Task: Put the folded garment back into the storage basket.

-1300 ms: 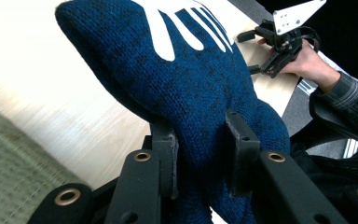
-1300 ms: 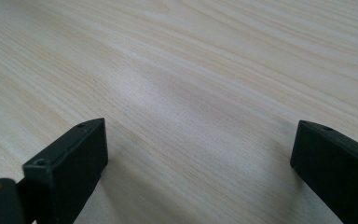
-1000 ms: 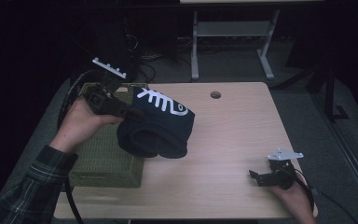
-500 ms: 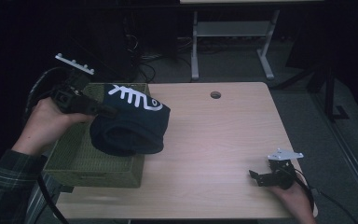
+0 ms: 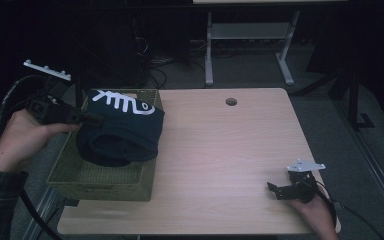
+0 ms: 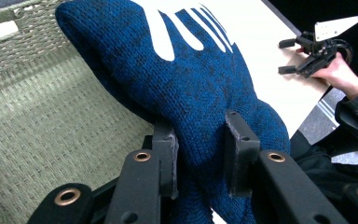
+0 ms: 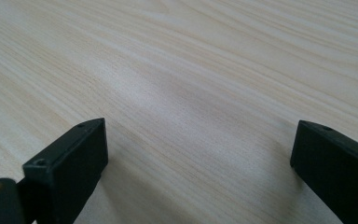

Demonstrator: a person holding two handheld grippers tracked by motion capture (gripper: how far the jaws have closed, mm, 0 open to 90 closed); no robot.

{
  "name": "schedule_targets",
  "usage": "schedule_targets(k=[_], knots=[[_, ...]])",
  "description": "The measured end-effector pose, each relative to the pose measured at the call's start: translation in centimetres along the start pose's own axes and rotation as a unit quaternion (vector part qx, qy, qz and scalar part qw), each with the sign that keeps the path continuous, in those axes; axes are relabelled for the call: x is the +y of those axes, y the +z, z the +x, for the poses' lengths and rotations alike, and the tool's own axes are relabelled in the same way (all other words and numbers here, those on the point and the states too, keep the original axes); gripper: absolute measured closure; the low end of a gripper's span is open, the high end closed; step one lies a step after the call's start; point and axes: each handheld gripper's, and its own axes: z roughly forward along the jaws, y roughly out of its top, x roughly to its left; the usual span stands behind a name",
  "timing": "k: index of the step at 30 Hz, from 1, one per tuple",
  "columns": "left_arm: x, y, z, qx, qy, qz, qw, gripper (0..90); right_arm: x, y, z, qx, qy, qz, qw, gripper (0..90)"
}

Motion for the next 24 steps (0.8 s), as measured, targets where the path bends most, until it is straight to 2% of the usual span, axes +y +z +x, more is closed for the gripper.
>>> schedule_targets(k=[9, 13, 24], knots=[[-1.7, -0.7, 2.2, -0.011, -0.010, -0.015, 0.9998, 70.0, 0.0, 0.0, 0.0, 0.000, -0.001, -0.002, 1.0000, 3.3], [-2.6, -0.8, 3.3, -0.015, -0.017, -0.013, 0.9997, 70.0, 0.0, 0.0, 0.0, 0.000, -0.002, -0.001, 1.0000, 3.3], [-5.0, 1.6, 5.6, -0.033, -0.038, 0.006, 0.9987, 69.9, 0.0, 0.0, 0.0, 0.000, -0.002, -0.001, 1.0000, 3.3]])
